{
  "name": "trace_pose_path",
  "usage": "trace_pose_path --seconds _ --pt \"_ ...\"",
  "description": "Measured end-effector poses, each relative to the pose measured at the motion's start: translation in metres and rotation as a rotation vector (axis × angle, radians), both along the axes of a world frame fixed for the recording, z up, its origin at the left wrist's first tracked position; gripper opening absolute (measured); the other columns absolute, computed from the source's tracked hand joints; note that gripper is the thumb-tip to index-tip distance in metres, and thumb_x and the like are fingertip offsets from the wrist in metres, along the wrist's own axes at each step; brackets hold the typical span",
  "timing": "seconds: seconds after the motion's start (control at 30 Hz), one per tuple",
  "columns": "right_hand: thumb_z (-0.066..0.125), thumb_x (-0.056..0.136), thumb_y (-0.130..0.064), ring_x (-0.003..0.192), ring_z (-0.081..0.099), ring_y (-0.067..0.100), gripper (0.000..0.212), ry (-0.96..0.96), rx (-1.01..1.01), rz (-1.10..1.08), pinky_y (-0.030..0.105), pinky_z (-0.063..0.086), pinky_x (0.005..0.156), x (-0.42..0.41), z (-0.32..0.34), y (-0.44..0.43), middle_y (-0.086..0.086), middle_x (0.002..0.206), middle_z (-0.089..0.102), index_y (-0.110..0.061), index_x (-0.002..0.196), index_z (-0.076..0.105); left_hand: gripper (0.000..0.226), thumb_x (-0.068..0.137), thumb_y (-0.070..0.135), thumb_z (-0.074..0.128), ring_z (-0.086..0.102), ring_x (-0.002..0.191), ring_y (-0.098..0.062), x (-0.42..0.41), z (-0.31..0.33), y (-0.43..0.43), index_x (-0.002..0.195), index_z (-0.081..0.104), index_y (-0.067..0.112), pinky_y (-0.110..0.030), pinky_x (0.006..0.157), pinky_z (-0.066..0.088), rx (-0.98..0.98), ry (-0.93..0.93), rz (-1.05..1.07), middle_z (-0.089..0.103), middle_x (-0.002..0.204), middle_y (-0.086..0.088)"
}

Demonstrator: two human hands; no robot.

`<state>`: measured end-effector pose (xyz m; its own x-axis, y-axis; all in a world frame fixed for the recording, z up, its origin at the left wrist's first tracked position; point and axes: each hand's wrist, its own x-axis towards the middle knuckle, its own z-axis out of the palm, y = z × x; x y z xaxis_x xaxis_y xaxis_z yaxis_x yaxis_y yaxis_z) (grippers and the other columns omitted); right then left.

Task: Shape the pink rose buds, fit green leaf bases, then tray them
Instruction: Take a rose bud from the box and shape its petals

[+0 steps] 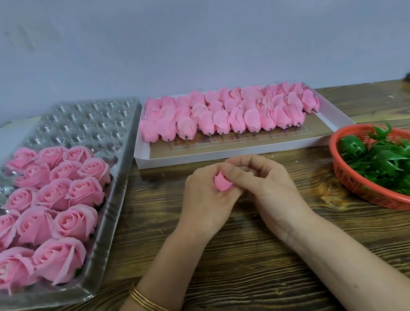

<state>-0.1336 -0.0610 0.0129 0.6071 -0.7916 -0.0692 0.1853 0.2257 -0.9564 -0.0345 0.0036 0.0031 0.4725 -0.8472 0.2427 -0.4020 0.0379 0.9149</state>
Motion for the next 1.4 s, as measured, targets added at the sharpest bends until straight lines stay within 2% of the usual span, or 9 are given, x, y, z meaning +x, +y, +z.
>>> trace_pose_path --seconds 0.2,0.33,0.4,0.5,0.6,0.9,1.1,1.3,1.4 --pt "0.080 0.059 -0.029 0.085 0.068 0.025 0.044 -0.001 -0.028 -0.005 0.037 0.054 0.082 0.000 -0.002 -0.001 0.018 0.088 0.072 -0.002 0.093 0.070 0.009 0.086 0.030 0.072 0.068 0.086 0.002 -0.001 0.000 0.000 0.094 0.076 0.033 -0.016 0.077 0.053 0.026 0.006 0.004 0.074 0.087 0.020" --pt "0.067 0.086 -0.044 0.079 0.067 0.025 0.040 0.003 0.022 0.038 0.032 0.055 0.070 0.001 -0.001 0.000 0.022 0.087 0.071 -0.005 0.089 0.073 0.021 0.087 0.030 0.072 0.060 0.058 0.000 -0.003 0.000 -0.002 0.067 0.069 0.034 -0.019 0.058 0.047 -0.008 0.095 0.061 0.066 0.061 0.015" --pt "0.055 0.095 -0.029 0.072 0.066 0.020 0.031 -0.053 0.090 0.029 0.026 0.054 0.061 0.002 -0.002 -0.001 0.015 0.082 0.072 -0.012 0.079 0.075 0.023 0.087 0.027 0.073 0.060 0.052 0.000 -0.003 0.002 -0.002 0.065 0.068 0.031 -0.016 0.053 0.046 -0.056 0.222 0.099 0.066 0.056 0.012" --pt "0.049 0.084 0.007 0.076 0.067 0.017 0.024 0.004 0.062 -0.017 0.025 0.054 0.065 0.001 -0.004 -0.002 0.013 0.085 0.073 -0.004 0.085 0.070 0.022 0.087 0.028 0.072 0.063 0.057 -0.004 -0.003 0.006 -0.001 0.071 0.068 0.013 -0.016 0.055 0.050 -0.116 0.346 0.134 0.068 0.061 0.004" --pt "0.059 0.072 0.023 0.078 0.061 0.015 0.032 0.150 -0.146 0.015 0.023 0.053 0.071 0.001 -0.008 0.003 0.007 0.081 0.069 -0.002 0.089 0.066 0.025 0.085 0.029 0.073 0.063 0.061 -0.010 -0.003 0.007 -0.003 0.072 0.063 0.010 -0.022 0.055 0.053 -0.132 0.491 0.152 0.066 0.063 0.000" --pt "0.079 0.070 0.009 0.065 0.052 0.010 0.021 0.144 -0.453 -0.001 0.019 0.046 0.064 0.006 -0.011 0.012 0.001 0.068 0.060 0.005 0.087 0.068 0.023 0.068 0.037 0.075 0.062 0.058 -0.006 -0.007 0.005 -0.005 0.055 0.066 0.021 -0.018 0.057 0.051 -0.167 0.651 0.032 0.062 0.057 0.005" --pt "0.074 0.073 0.012 0.064 0.052 0.009 0.028 0.147 -0.421 0.114 0.018 0.046 0.066 0.001 -0.006 0.004 0.000 0.065 0.060 -0.015 0.069 0.069 0.040 0.069 0.035 0.074 0.063 0.070 -0.015 0.000 0.008 -0.004 0.084 0.068 -0.001 -0.021 0.065 0.055 -0.124 0.684 -0.053 0.063 0.073 -0.010" --pt "0.072 0.077 0.012 0.074 0.051 0.021 0.013 0.112 -0.291 0.238 0.031 0.044 0.077 -0.004 -0.001 -0.002 0.012 0.072 0.057 0.000 0.079 0.070 0.051 0.075 0.031 0.069 0.058 0.080 -0.021 0.001 0.013 -0.001 0.097 0.064 -0.015 -0.026 0.074 0.053 -0.099 0.670 -0.134 0.059 0.084 -0.018" --pt "0.076 0.073 0.012 0.072 0.051 0.020 0.027 0.113 -0.336 0.191 0.028 0.045 0.076 -0.002 -0.002 -0.001 0.003 0.068 0.057 0.008 0.098 0.067 0.062 0.073 0.033 0.069 0.053 0.084 -0.027 -0.002 0.012 -0.002 0.098 0.058 -0.022 -0.034 0.082 0.052 -0.113 0.706 -0.068 0.055 0.089 -0.020"
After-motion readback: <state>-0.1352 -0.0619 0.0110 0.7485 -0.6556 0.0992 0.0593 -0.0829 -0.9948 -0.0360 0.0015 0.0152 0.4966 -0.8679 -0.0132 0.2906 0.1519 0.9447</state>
